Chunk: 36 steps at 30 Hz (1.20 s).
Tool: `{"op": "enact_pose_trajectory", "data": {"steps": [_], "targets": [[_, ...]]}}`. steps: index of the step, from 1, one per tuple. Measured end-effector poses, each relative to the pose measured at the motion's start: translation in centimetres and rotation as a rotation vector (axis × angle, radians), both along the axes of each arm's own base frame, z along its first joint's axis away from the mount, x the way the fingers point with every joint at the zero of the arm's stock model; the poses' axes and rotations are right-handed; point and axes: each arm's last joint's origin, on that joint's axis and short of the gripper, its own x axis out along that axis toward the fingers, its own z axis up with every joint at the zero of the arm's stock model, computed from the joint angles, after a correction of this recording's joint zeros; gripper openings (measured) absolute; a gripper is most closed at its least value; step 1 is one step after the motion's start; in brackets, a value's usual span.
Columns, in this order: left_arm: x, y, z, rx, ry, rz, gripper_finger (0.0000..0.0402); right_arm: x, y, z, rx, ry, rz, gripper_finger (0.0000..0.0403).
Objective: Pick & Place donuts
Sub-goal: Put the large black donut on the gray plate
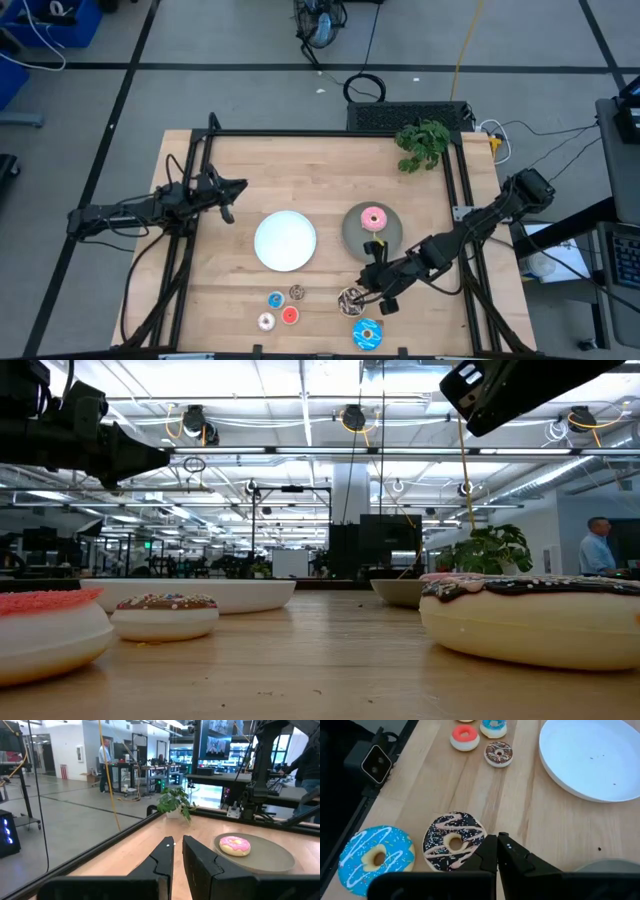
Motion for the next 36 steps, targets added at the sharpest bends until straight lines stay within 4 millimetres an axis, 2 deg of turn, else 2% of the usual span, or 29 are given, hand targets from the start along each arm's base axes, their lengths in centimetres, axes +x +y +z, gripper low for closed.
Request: {"op": "enact_pose_trajectory", "data": {"steps": [5,10,14,17,21,23,27,32,36], "targets": [[0.0,0.0,0.0,-0.009,-0.003,-0.001,0.0047,0.0,0.0,0.0,-0.008,-0.004,-0.001,0.0001],[0.0,0.0,0.0,-0.029,-0.016,0.000,0.0047,1.0,-0.4,0.6,0.052,-0.100,-0.126,0.0001],[0.0,0.1,0.0,-0.031,-0.015,0.039,0.0047,1.7,0.2,1.6,0.051,-0.113,-0.045,0.0000],[-0.1,0.2,0.0,-0.032,-0.013,0.056,0.0047,2.0,0.4,2.6,0.032,-0.058,-0.047,0.0000],[-0.1,0.2,-0.1,-0.039,-0.007,0.056,0.0047,3.8,1.2,3.7,-0.002,0.028,-0.041,0.0000],[0.0,0.2,-0.1,-0.045,-0.006,0.055,0.0047,5.3,2.4,4.0,-0.010,0.066,-0.001,0.0000],[0.0,0.1,-0.2,-0.059,-0.002,0.046,0.0047,6.8,4.0,2.8,-0.115,0.229,0.036,0.0000],[0.0,0.1,-0.3,-0.061,0.007,0.020,0.0047,7.8,4.2,-0.6,-0.189,0.326,0.016,0.0003],[0.0,0.1,-0.4,-0.056,0.017,0.021,0.0047,7.8,4.4,-2.1,-0.204,0.363,0.027,0.0033]]}}
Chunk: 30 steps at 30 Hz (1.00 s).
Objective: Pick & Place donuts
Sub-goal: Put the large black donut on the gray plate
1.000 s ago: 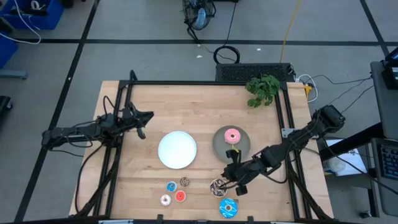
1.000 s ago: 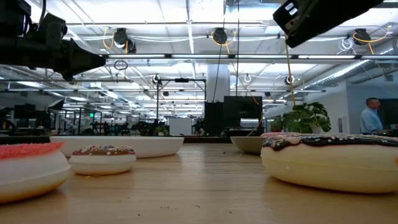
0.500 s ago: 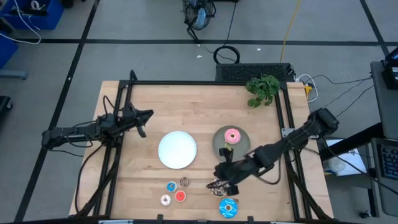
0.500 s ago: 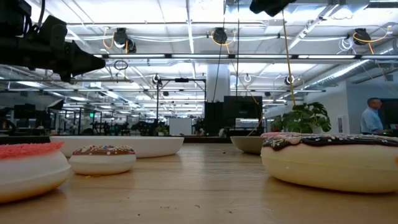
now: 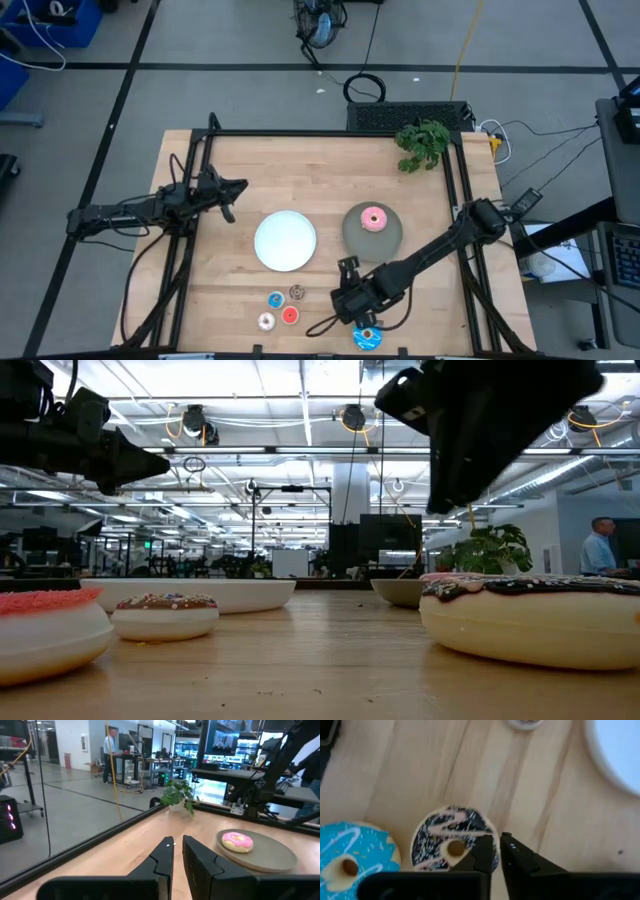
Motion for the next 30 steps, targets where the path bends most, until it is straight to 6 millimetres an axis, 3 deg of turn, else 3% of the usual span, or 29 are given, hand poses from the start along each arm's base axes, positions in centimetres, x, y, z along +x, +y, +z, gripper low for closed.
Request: {"op": "enact_pose_trajectory", "data": {"steps": [8,14,20,30], "targets": [[0.0,0.0,0.1,0.023,0.003,0.002,0.0047,-0.3,-0.2,0.1,-0.011,-0.007,0.002,0.0164],[0.0,0.0,0.1,0.025,0.001,0.002,0.0047,-0.8,-1.0,-2.4,-0.054,0.025,-0.005,0.0239],[0.0,0.0,0.1,0.025,0.000,0.002,0.0047,-1.0,-1.3,-3.6,-0.008,0.032,0.001,0.0260],[0.0,0.0,0.1,0.025,-0.001,0.002,0.0047,-0.7,-1.4,-3.6,0.043,0.019,-0.004,0.0247]]}}
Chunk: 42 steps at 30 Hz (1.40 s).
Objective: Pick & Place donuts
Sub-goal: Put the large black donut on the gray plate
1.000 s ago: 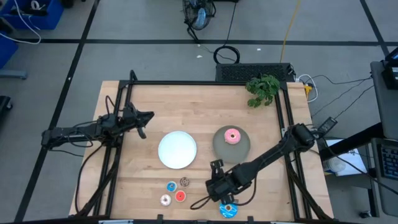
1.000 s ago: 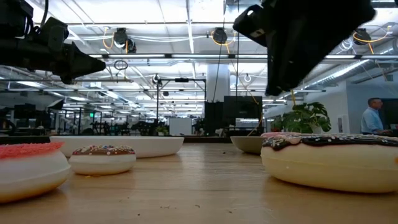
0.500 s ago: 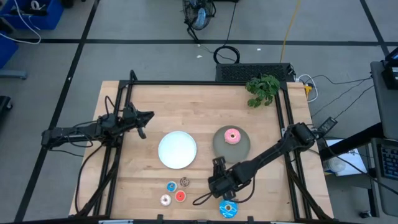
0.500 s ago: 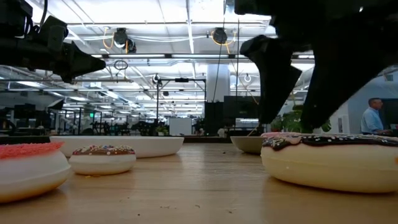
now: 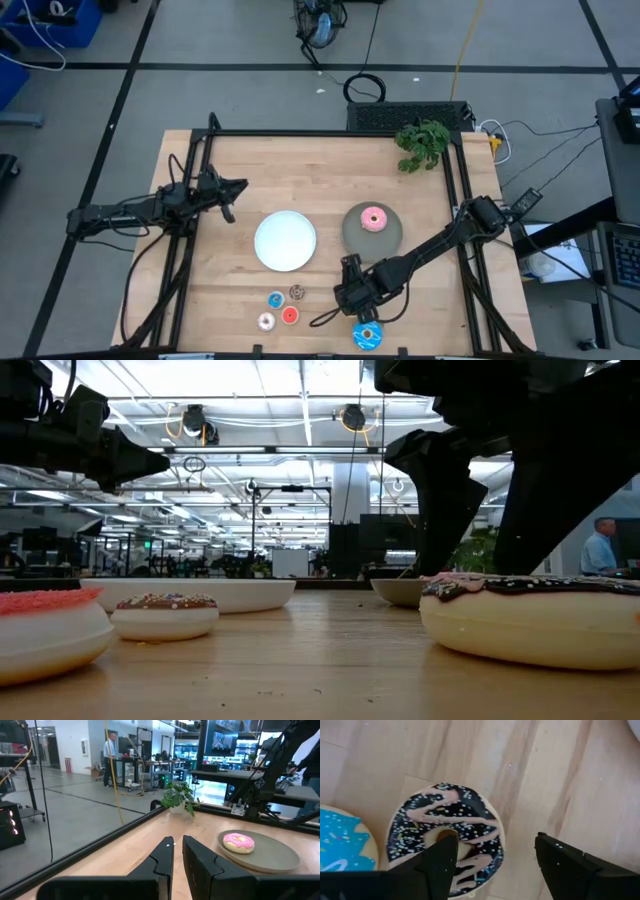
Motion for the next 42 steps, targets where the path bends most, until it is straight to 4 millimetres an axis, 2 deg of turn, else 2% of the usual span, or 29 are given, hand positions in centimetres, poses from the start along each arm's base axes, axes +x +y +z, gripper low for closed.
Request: {"op": "enact_pose_trajectory", "data": {"steps": [9,15,18,25,29,33,38,42], "targets": [[0.0,0.0,0.0,0.000,0.000,0.000,0.0047,-0.7,-0.7,-2.8,0.077,-0.012,-0.020,0.0229],[0.0,0.0,0.1,0.006,-0.010,0.001,0.0047,-0.7,-1.2,-3.1,0.091,0.008,-0.023,0.0194],[0.0,0.0,0.1,0.014,-0.006,0.001,0.0047,-0.7,-1.3,-3.2,0.102,0.025,-0.007,0.0152],[0.0,0.0,0.2,0.024,-0.010,0.002,0.0047,-0.8,-1.7,-2.7,0.115,0.041,0.010,0.0019],[0.0,0.0,0.2,0.025,-0.009,0.003,0.0047,-1.3,-2.1,-0.8,0.085,-0.003,0.020,0.0023],[0.0,0.0,0.2,0.025,-0.009,0.002,0.0047,-2.4,-3.2,3.1,0.051,-0.081,-0.003,0.0024],[0.0,0.0,0.2,0.026,-0.014,0.002,0.0047,-4.7,-5.6,8.4,0.030,-0.178,-0.100,0.0007],[0.0,0.0,0.3,0.026,-0.019,0.003,0.0047,-6.5,-7.9,10.8,0.059,-0.170,-0.223,0.0016]]}}
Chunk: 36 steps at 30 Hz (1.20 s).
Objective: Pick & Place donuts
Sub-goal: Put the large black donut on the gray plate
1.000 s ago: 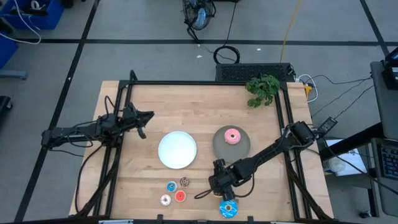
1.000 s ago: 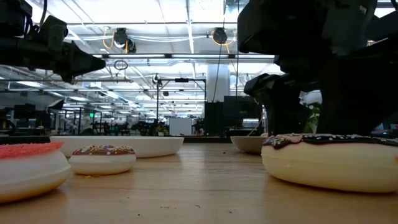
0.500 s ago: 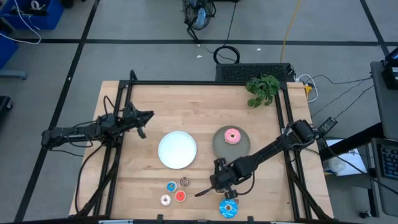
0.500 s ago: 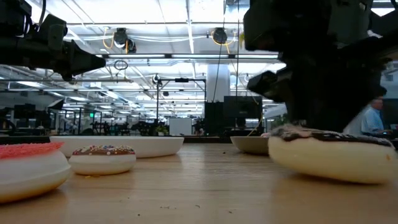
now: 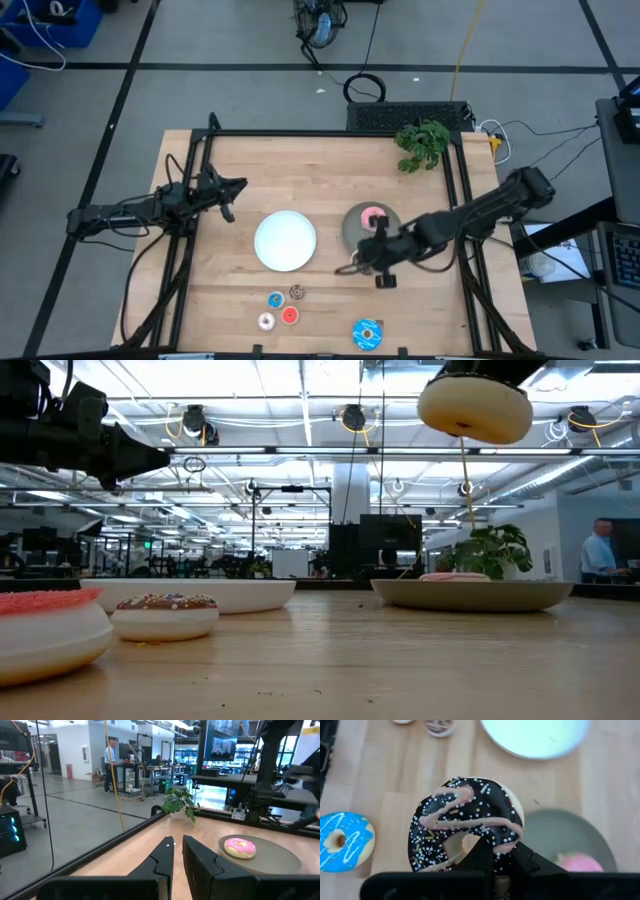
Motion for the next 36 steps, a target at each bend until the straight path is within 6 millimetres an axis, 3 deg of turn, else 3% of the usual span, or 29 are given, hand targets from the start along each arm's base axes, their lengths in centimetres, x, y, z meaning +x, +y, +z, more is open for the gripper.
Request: {"op": "enact_pose_trajectory", "data": {"steps": [4,8,15,22,28,36], "targets": [[0.0,0.0,0.0,0.000,0.001,0.000,0.0047,-0.4,-1.8,0.5,-0.031,0.026,-0.070,0.0016],[0.0,0.0,0.0,0.000,0.001,0.000,0.0047,1.2,-3.4,-0.4,-0.045,0.023,-0.098,0.0010],[0.0,0.0,0.0,0.000,0.005,0.000,0.0047,3.7,-6.7,-4.7,0.062,0.161,-0.031,0.0012],[0.0,0.0,-0.1,0.004,0.015,0.000,0.0047,3.0,-10.0,-8.8,0.087,0.208,-0.119,0.0012],[0.0,0.0,0.0,0.008,0.009,0.000,0.0047,2.4,-10.2,-11.0,0.209,0.180,-0.086,0.0012],[0.0,0.0,0.0,0.007,0.006,0.000,0.0047,1.3,-10.3,-12.5,0.161,0.207,-0.153,0.0013]]}}
